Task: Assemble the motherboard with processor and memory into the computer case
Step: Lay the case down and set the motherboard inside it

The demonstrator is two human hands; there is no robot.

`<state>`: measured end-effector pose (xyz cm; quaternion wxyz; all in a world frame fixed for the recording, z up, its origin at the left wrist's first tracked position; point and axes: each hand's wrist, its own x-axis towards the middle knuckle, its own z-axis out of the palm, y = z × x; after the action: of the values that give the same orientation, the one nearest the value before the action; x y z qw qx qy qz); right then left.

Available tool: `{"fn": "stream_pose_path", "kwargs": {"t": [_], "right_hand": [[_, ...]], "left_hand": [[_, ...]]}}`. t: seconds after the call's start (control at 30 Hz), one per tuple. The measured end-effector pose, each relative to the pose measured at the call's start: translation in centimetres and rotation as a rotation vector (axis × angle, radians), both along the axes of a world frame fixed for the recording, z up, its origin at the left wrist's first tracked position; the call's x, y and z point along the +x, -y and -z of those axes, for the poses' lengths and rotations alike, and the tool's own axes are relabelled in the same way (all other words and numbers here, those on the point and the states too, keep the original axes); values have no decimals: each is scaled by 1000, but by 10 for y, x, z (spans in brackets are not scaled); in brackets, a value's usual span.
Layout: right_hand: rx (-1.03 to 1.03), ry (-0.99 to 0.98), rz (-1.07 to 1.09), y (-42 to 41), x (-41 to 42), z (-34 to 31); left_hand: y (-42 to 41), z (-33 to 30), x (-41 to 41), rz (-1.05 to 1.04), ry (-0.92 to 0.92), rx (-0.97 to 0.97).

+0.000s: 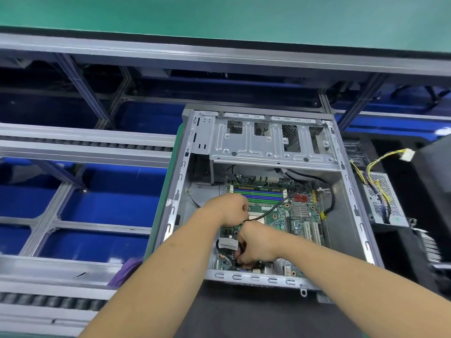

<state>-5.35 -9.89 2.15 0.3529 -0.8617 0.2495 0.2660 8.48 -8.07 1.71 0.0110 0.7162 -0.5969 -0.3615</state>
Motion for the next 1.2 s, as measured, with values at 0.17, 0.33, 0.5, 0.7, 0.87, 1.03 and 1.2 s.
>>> {"fn": "stream_pose_path", "kwargs": {"t": [0.17,0.33,0.5,0.7,0.87,1.03,1.2], "right_hand": [[-12,20,4,-1,1,-1],[-13,18,8,-1,0,0],[-7,19,16,-1,0,0],[7,27,22,-3,0,-1],[-40,31,-45,-7,4,-1],[-48,28,-74,-7,5,0],[-83,14,-129,-7,7,-1]], "left_hand": [[-1,2,1,3,8,-16],[0,1,1,-2,10,-16],[1,2,1,-6,7,-2],[2,1,0,-6,-3,5],[3,2,0,-1,-5,7],[5,4,0,13,-5,-2],[6,5,1,15,-2,-6]]}}
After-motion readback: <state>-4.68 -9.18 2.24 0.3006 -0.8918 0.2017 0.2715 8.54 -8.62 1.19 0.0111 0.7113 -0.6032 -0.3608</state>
